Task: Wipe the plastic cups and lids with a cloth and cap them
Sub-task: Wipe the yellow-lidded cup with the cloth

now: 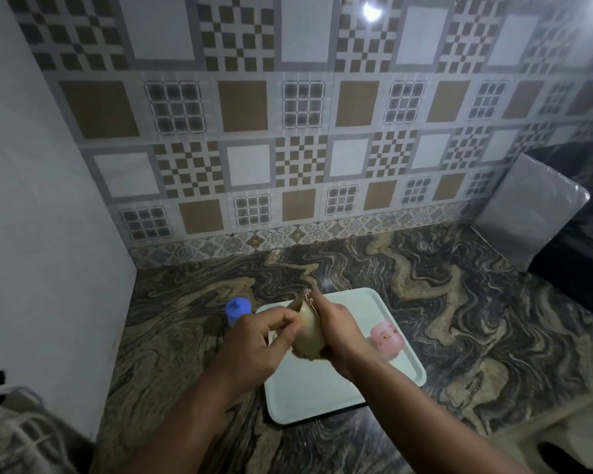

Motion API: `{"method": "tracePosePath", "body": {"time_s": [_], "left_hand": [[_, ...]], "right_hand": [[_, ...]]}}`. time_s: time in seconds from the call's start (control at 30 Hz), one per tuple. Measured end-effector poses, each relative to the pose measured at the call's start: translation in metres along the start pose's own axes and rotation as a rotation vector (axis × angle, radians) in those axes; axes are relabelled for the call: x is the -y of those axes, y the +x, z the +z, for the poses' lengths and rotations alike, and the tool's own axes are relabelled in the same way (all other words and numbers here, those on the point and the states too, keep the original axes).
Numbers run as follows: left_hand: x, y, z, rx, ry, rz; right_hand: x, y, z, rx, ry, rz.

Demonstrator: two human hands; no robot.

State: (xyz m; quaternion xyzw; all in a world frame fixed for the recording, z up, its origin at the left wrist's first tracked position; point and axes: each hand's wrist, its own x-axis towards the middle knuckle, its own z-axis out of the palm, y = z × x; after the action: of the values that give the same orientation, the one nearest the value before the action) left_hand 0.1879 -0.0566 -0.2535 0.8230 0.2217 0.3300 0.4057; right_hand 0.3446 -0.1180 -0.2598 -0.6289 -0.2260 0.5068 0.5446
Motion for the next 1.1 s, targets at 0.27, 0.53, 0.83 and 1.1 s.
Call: {"method": "tracePosePath", "body": {"time_s": [0.27, 0.53, 0.83, 1.1], "left_hand": [[-0.009, -0.003, 0.011, -0.089, -0.174, -0.048], [-0.011, 0.0, 0.004, 0.002, -0.202, -0.03], [-0.007, 0.0, 0.003, 0.041, -0.03, -0.063], [0.001, -0.006, 0.0, 0.029, 0.058, 0.074]], "right_hand": [[-0.007, 0.001, -0.015, -0.031, 0.032, -0.325], [-0.034, 0.001, -0.018, -0.187, -0.217, -0.921], [-0.017, 0.001, -0.02, -0.209, -0.225, -0.604], [-0.001, -0.013, -0.016, 0.174, 0.001, 0.124]]}}
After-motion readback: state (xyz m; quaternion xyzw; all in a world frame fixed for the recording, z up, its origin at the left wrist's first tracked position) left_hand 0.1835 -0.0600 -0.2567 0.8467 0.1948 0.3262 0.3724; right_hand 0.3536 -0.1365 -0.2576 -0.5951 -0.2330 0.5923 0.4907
